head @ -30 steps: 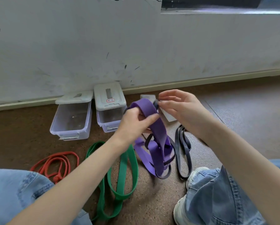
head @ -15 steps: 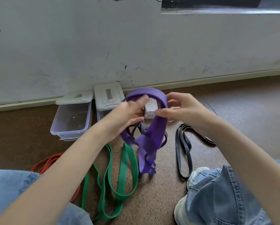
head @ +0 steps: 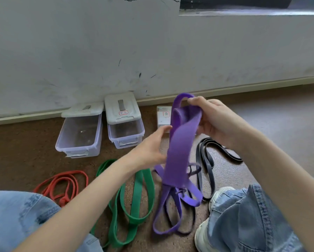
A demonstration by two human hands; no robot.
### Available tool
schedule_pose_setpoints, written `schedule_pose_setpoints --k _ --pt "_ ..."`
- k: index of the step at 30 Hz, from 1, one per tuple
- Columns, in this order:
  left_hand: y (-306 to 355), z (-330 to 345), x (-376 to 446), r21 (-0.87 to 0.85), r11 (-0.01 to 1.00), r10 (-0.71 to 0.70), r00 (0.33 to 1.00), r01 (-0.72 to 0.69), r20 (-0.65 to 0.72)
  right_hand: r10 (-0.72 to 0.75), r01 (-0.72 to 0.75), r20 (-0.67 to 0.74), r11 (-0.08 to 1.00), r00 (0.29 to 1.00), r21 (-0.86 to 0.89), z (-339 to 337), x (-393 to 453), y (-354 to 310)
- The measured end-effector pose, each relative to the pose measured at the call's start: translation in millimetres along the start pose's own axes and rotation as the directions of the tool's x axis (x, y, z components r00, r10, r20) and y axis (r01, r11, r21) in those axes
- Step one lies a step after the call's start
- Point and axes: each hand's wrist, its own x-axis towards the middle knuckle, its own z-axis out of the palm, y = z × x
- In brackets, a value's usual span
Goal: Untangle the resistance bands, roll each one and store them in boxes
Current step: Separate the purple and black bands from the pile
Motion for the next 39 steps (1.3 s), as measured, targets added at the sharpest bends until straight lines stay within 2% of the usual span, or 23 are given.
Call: schedule_pose_setpoints --k 1,3,4,5,7,8,9,10,12,14,15,16,19,22,25,28,31,33,35,37,39 --pt "0.0 2.7 1.7 0.056 0.997 0.052 0.992 -0.046 -0.118 -0.010 0.016 0.034 0.986 0.999 -0.166 -1.1 -3.3 -2.4" --pt "0.2 -1.2 3.3 0.106 0.991 0.111 0.928 -0.078 -0.355 -0.025 0.074 0.116 0.894 0.993 -0.442 -6.2 -8.9 -9.1" --pt "-0.1 -6.0 3.7 0.071 0.994 0.105 0.914 -0.083 -0.392 -0.040 0.119 0.163 0.850 0.986 -0.512 -7.8 -12.1 -11.5" --pt "-0.2 -10.2 3.4 0.020 0.995 0.099 0.933 -0.098 -0.345 -0.063 0.170 0.212 0.826 0.975 -0.537 -7.9 -14.5 -12.7" --pt "1.3 -8.7 1.1 -0.079 0.993 0.077 0.994 -0.083 -0.078 -0.132 0.268 0.296 0.833 0.946 -0.485 -5.4 -16.0 -11.7" --pt "1.9 -3.3 -1.0 -0.114 0.992 0.065 0.997 -0.059 0.045 -0.177 0.303 0.306 0.846 0.935 -0.438 -4.5 -14.0 -10.2" --pt "0.4 1.1 -2.1 -0.125 0.991 0.061 0.993 -0.049 0.096 -0.209 0.318 0.286 0.850 0.935 -0.420 -4.9 -10.7 -9.0" --pt "-0.6 1.3 -2.9 -0.138 0.990 0.054 0.994 -0.041 0.096 -0.221 0.312 0.245 0.838 0.944 -0.448 -6.3 -7.6 -7.9" --pt "-0.2 -12.1 -4.3 -0.174 0.985 -0.012 1.000 0.011 -0.004 -0.162 0.226 0.159 0.768 0.974 -0.599 -12.4 -1.8 -5.0" --pt "1.5 -36.3 -4.4 -0.223 0.974 -0.055 0.994 0.033 -0.093 0.038 0.091 0.141 0.596 0.989 -0.798 -20.6 2.8 0.3" --pt "4.6 -46.0 -4.0 -0.209 0.977 -0.056 0.994 0.036 -0.092 0.163 0.030 0.129 0.505 0.978 -0.862 -22.9 3.0 2.7" --pt "9.6 -50.7 -4.1 -0.147 0.988 -0.052 0.996 0.042 -0.066 0.241 -0.004 0.123 0.469 0.963 -0.883 -23.1 2.3 4.2" --pt "29.0 -37.4 -1.8 0.195 0.980 0.035 0.999 -0.038 0.018 0.231 0.026 0.214 0.620 0.949 -0.784 -8.6 0.6 8.2" --pt "39.1 -22.3 0.4 0.293 0.948 0.149 0.987 -0.126 -0.057 0.187 0.140 0.300 0.583 0.936 -0.800 8.8 2.4 23.7" --pt "32.4 -30.1 3.4 0.229 0.958 0.207 0.967 -0.170 -0.148 -0.033 0.209 0.240 0.613 0.970 -0.762 13.0 2.6 26.0" --pt "14.1 -24.8 1.9 0.092 0.972 0.223 0.971 -0.215 -0.091 -0.219 0.320 0.235 0.705 0.947 -0.633 11.8 -0.7 12.9" --pt "-33.5 1.0 -6.5 0.125 0.989 0.081 0.997 -0.081 0.003 -0.361 0.405 0.185 0.837 0.914 -0.368 8.7 -7.3 0.2" --pt "-57.7 8.5 -11.9 0.148 0.989 -0.022 0.999 0.017 0.035 -0.408 0.427 0.126 0.859 0.904 -0.285 3.0 -8.0 -6.8" --pt "-64.7 -1.1 -11.1 0.159 0.986 -0.054 0.998 0.048 0.034 -0.361 0.371 0.089 0.880 0.928 -0.297 -2.9 -5.2 -7.1" --pt "-55.4 -15.7 -10.0 0.085 0.995 -0.051 0.998 0.047 0.036 -0.247 0.246 0.058 0.854 0.967 -0.459 -9.8 1.0 -3.3" --pt "-41.0 -31.3 -12.0 -0.033 0.998 -0.051 0.998 0.050 -0.023 -0.081 0.076 0.029 0.669 0.996 -0.739 -18.8 7.2 3.4"
